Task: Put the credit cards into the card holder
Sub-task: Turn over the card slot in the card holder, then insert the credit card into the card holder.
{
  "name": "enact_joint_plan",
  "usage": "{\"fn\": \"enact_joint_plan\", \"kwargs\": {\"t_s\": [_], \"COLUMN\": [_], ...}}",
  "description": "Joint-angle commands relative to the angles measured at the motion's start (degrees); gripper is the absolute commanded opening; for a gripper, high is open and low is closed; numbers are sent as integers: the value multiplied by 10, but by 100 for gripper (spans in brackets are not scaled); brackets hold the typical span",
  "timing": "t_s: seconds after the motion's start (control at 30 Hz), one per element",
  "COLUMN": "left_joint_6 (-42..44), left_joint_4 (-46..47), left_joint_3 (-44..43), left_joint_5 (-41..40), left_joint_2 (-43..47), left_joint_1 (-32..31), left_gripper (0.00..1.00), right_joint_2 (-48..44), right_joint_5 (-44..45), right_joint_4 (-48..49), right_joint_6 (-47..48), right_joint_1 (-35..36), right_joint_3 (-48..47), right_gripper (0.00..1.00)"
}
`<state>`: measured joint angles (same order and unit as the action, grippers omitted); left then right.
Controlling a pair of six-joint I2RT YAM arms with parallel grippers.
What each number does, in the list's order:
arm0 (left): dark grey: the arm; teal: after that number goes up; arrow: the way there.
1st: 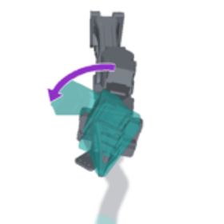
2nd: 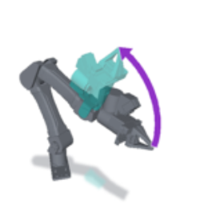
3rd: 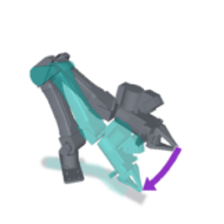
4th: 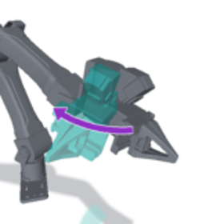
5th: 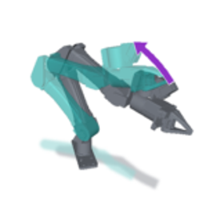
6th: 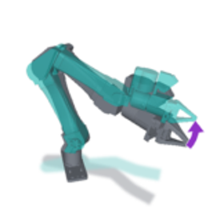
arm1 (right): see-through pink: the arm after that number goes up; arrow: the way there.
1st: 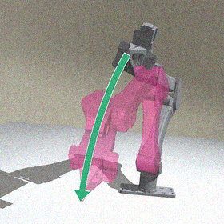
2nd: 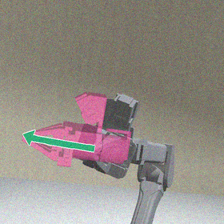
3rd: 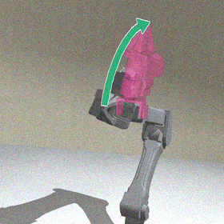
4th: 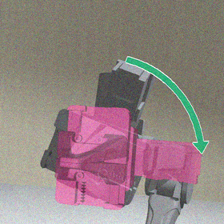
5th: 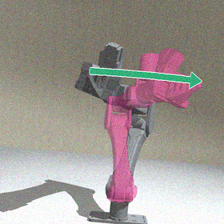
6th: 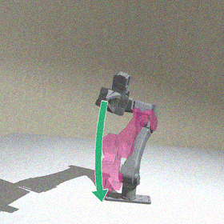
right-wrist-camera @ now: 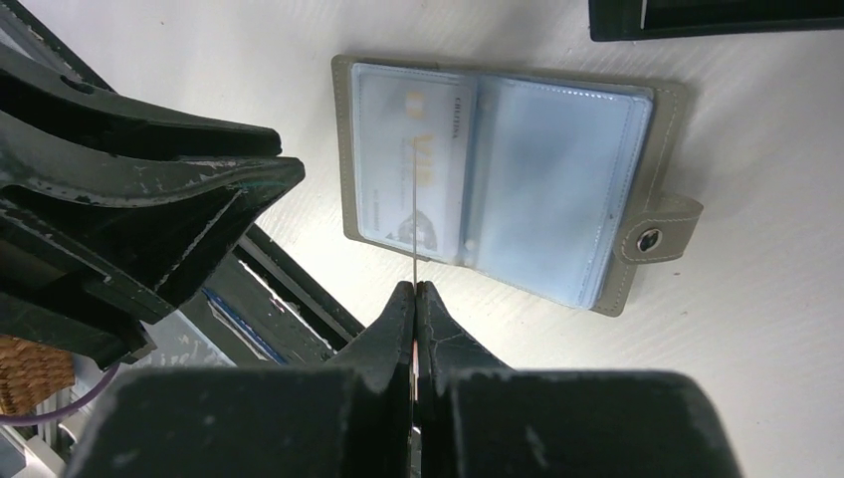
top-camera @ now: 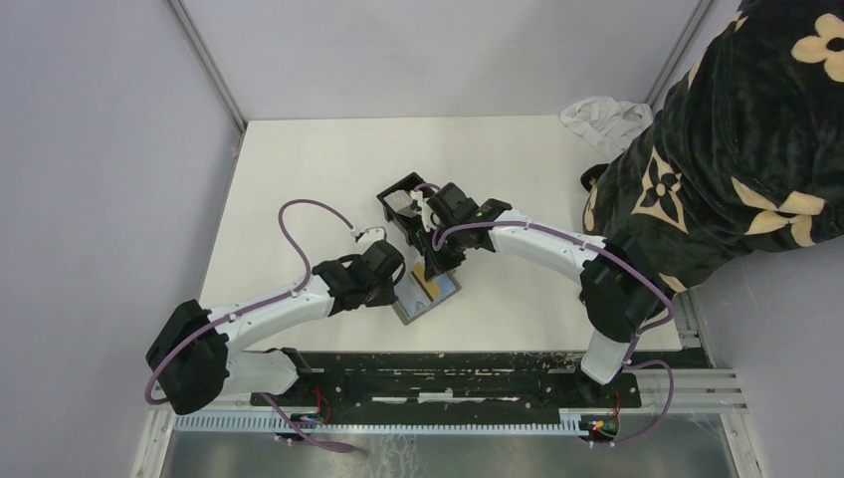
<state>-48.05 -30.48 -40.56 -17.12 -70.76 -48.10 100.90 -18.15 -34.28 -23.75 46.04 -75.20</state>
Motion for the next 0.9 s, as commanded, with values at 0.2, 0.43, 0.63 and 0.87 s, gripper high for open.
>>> {"fn": "enact_joint_plan", "kwargs": {"t_s": [0.2,0.43,0.63,0.87], "left_joint_6": [-13,-14,-13,-12], "left_joint_4": [28,40,50,61], "left_joint_3": [0,13,14,17], "left_joint_5": [4,15,22,30], "left_joint_2": [-17,-25,-43,-62], "left_joint_1": [-1,-2,-2,-2], "left_gripper": [29,28,27,27], "right_joint_2": [34,54,60,72], "right_joint_5": [-71,-83,-86,-97], "right_joint_4": [76,103,107,109], "right_joint_6": [-8,-7,-2,1], "right_joint_1": [-24,-33,-46,-53], "right_joint_3": [17,30,32,37], "right_gripper": [1,1,1,1]}}
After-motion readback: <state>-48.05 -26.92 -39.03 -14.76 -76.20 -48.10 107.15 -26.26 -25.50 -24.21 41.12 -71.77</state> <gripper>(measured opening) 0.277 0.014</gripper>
